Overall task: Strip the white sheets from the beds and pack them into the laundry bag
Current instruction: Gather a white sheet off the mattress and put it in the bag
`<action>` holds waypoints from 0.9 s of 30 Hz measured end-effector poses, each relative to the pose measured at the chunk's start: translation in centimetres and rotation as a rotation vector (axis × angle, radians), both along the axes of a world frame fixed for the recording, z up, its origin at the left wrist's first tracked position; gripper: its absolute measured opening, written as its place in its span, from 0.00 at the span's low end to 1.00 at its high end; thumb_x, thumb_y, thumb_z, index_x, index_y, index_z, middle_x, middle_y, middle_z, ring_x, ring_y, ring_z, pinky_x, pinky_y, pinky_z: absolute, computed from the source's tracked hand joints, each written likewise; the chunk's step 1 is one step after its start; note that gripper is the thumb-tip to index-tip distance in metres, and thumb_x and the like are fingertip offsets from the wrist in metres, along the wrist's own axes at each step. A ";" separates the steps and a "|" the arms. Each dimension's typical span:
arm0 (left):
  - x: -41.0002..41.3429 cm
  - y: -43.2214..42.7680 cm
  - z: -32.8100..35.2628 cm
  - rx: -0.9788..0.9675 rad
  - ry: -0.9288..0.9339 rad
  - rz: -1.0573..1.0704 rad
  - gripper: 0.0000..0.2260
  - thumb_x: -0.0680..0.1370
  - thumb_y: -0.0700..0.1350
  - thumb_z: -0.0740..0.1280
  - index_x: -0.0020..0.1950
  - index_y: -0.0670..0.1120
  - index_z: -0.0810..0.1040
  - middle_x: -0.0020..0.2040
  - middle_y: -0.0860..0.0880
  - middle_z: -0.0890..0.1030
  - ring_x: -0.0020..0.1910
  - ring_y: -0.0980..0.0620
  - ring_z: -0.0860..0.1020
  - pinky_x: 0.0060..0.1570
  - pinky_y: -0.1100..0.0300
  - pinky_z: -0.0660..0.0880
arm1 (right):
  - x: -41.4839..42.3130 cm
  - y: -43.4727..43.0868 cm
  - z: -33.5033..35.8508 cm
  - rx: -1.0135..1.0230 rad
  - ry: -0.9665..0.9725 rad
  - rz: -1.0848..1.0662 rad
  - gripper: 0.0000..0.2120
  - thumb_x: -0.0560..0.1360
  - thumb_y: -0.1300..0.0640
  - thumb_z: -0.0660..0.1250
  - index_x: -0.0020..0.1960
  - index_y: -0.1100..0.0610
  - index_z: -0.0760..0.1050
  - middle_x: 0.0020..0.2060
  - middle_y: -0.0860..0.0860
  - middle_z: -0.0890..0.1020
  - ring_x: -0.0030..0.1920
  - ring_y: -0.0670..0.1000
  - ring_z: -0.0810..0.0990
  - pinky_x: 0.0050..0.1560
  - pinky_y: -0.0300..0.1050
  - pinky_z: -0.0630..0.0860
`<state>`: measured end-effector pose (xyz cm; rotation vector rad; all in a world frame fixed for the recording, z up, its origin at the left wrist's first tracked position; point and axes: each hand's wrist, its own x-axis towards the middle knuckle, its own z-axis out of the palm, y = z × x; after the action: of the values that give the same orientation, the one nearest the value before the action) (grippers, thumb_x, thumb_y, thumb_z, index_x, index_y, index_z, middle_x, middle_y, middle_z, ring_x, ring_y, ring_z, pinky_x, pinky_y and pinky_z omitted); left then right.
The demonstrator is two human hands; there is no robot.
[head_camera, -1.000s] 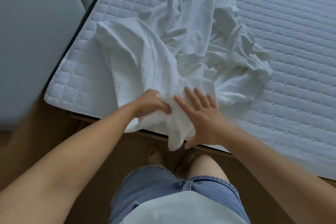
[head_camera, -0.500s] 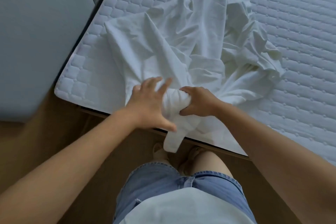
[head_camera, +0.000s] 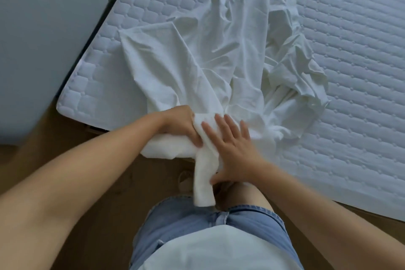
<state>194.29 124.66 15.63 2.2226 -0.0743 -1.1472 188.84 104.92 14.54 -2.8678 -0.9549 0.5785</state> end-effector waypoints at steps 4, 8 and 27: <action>0.5 0.9 0.8 -0.105 0.248 0.017 0.18 0.65 0.54 0.77 0.51 0.50 0.80 0.44 0.52 0.84 0.45 0.53 0.83 0.46 0.58 0.78 | 1.2 0.3 -0.7 0.282 -0.271 0.046 0.49 0.54 0.36 0.77 0.67 0.55 0.62 0.56 0.58 0.77 0.52 0.61 0.78 0.51 0.57 0.74; -0.7 1.1 0.8 0.006 -0.046 -0.037 0.25 0.67 0.64 0.72 0.58 0.51 0.76 0.54 0.51 0.80 0.54 0.50 0.78 0.55 0.53 0.75 | 3.1 2.1 0.0 0.153 0.142 -0.155 0.37 0.65 0.44 0.74 0.68 0.53 0.64 0.53 0.51 0.78 0.52 0.55 0.78 0.47 0.47 0.72; 1.5 -1.0 -1.7 -0.061 0.024 -0.016 0.23 0.60 0.53 0.79 0.51 0.49 0.79 0.47 0.51 0.82 0.46 0.53 0.81 0.50 0.53 0.79 | 1.8 -0.8 -0.1 -0.076 0.030 -0.002 0.60 0.59 0.29 0.70 0.77 0.52 0.41 0.75 0.62 0.53 0.75 0.63 0.52 0.72 0.65 0.54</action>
<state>195.80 123.66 13.91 2.1577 -0.1158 -1.1641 190.59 104.13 14.41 -2.9172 -0.9451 0.6694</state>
